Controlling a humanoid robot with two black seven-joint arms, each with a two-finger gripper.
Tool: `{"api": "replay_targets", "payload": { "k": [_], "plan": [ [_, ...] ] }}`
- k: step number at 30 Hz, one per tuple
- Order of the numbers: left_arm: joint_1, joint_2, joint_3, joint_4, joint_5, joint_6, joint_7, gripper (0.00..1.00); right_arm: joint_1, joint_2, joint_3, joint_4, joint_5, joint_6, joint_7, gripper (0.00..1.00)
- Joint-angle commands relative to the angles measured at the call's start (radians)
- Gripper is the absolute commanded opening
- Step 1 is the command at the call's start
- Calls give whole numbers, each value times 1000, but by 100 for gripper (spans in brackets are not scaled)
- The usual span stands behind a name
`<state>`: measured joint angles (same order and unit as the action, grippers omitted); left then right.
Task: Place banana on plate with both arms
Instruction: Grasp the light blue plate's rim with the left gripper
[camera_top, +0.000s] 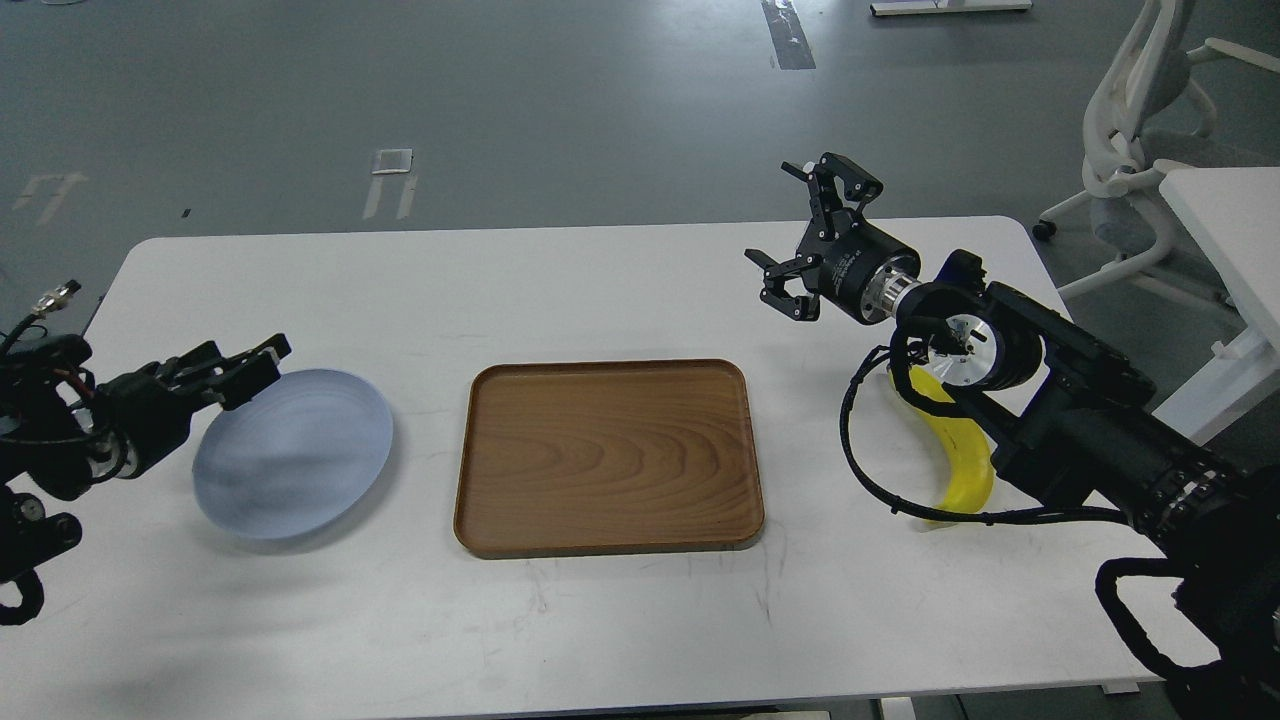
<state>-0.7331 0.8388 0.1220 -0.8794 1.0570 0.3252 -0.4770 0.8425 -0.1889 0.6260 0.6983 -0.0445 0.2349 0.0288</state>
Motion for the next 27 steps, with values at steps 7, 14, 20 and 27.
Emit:
{"api": "replay_targets", "payload": {
  "k": [7, 14, 20, 27],
  "plan": [
    [101, 31, 1, 33, -8, 17, -12, 92, 1, -11, 0, 0, 0, 0, -1, 99],
    [147, 19, -2, 80, -18, 17, -12, 90, 3, -12, 0, 0, 0, 0, -1, 99],
    [156, 6, -8, 80, -20, 17, -12, 88, 3, -11, -2, 0, 0, 0, 0, 99],
    [156, 3, -12, 80, -20, 17, -12, 86, 3, -11, 0, 0, 0, 0, -1, 99]
  ]
}}
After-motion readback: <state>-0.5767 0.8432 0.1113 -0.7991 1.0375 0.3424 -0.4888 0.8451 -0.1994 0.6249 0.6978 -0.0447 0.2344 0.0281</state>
